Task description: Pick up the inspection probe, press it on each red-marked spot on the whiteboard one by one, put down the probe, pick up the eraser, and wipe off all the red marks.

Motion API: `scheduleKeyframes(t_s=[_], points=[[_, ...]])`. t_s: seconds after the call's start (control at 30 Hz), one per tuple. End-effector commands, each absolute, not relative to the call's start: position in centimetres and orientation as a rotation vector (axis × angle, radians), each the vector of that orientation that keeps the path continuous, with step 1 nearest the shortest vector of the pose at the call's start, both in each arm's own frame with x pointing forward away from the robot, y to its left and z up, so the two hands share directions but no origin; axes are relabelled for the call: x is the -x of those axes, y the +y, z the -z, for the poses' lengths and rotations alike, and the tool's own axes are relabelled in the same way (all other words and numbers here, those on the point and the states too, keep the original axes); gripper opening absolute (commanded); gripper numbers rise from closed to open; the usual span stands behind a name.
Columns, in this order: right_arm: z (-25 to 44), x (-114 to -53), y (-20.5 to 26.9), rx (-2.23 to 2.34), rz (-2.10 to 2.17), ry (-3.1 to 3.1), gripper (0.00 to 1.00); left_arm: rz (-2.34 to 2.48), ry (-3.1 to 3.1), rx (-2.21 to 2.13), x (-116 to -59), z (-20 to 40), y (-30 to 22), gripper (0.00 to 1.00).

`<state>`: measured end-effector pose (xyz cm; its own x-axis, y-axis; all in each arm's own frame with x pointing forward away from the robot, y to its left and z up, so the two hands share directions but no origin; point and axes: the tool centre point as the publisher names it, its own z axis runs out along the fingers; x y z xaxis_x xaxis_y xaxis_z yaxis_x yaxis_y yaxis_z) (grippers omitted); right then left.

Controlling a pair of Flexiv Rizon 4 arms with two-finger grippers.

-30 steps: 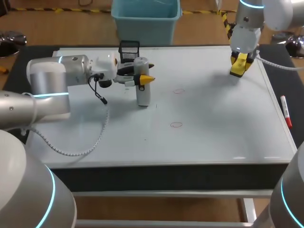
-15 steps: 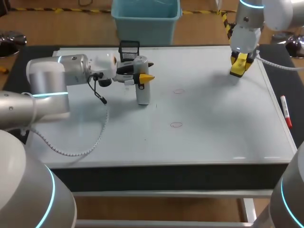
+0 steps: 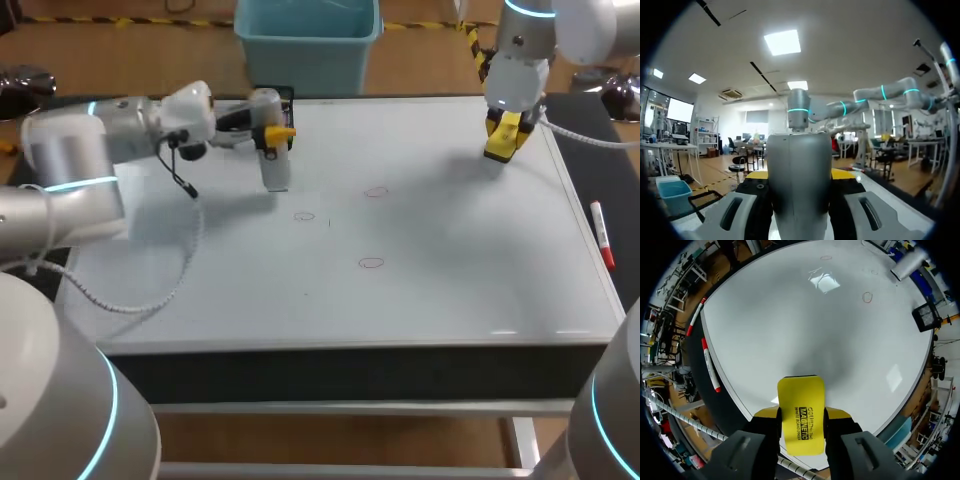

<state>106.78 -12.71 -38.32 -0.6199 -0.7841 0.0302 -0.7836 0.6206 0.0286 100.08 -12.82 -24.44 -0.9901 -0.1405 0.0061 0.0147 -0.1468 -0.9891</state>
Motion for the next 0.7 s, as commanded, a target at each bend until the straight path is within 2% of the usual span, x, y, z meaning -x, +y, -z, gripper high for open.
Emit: scheduleKeyframes(t_s=[0.03,0.3,0.7], points=[[38.1,-106.8,-12.8,-1.353,0.015,-2.789,0.0,2.236,1.979,0.196,-99.9,23.1,-9.9,0.0],[38.1,-106.8,-12.8,-1.353,0.015,-2.789,0.0,2.149,1.899,0.31,-102.2,22.1,-4.4,0.0],[38.1,-106.8,-12.8,-1.353,0.015,-2.789,0.0,2.078,1.93,0.349,-104.5,22.9,-0.6,0.0]])
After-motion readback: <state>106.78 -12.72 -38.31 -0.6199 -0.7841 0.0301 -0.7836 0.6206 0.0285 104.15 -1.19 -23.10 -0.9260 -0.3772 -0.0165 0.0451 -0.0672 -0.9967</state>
